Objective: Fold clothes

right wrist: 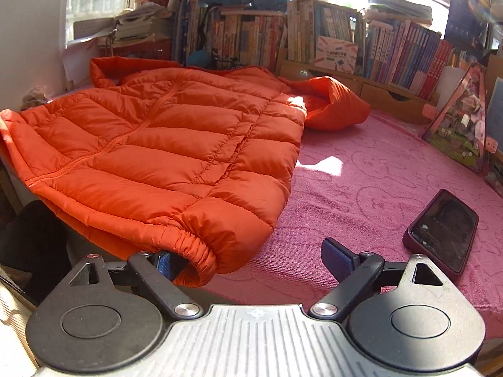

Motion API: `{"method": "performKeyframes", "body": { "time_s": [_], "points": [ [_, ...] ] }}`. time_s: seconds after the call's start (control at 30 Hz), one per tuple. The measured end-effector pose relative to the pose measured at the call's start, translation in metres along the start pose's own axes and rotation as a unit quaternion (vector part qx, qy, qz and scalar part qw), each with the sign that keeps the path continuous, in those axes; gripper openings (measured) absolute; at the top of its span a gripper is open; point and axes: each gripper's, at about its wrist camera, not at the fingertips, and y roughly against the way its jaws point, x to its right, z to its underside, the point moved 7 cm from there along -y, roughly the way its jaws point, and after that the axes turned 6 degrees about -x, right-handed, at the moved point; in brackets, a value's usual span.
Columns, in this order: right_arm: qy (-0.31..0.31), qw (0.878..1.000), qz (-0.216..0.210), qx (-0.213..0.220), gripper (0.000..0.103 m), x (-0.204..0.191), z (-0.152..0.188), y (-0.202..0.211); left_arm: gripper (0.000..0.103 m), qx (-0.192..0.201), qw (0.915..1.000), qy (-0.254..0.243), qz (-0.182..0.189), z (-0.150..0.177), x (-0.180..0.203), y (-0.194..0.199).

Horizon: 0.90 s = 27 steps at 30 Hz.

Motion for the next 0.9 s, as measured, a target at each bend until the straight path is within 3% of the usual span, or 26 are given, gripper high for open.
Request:
{"method": "performKeyframes", "body": {
  "time_s": [0.1, 0.17, 0.27, 0.53, 0.7, 0.8, 0.9],
  "points": [
    [-0.027, 0.999, -0.041, -0.005, 0.092, 0.009, 0.004, 0.007, 0.103, -0.007, 0.9976, 0.043, 0.053, 0.003, -0.003, 0.000],
    [-0.036, 0.998, -0.053, -0.005, 0.092, 0.013, 0.005, 0.012, 0.103, -0.021, 0.9978, 0.040, 0.049, 0.007, -0.002, -0.004],
    [-0.035, 0.998, -0.057, -0.005, 0.092, 0.013, 0.006, 0.020, 0.103, -0.036, 0.9994, -0.004, -0.002, 0.012, 0.003, -0.006],
    [-0.025, 0.999, -0.004, 0.033, 0.095, 0.024, -0.009, 0.051, 0.103, 0.027, 0.9979, -0.058, -0.009, -0.012, 0.021, 0.024],
    [-0.022, 0.991, 0.024, 0.128, 0.102, 0.014, -0.048, 0.063, 0.103, 0.122, 0.9840, -0.130, 0.004, -0.043, 0.060, 0.042],
    [-0.019, 0.985, 0.013, 0.169, 0.103, -0.005, -0.068, 0.055, 0.103, 0.176, 0.9757, -0.129, 0.016, -0.055, 0.073, 0.048],
    [-0.020, 0.980, -0.002, 0.196, 0.103, -0.035, -0.085, 0.027, 0.103, 0.190, 0.9772, -0.081, -0.049, -0.069, 0.080, 0.019]
  ]
}}
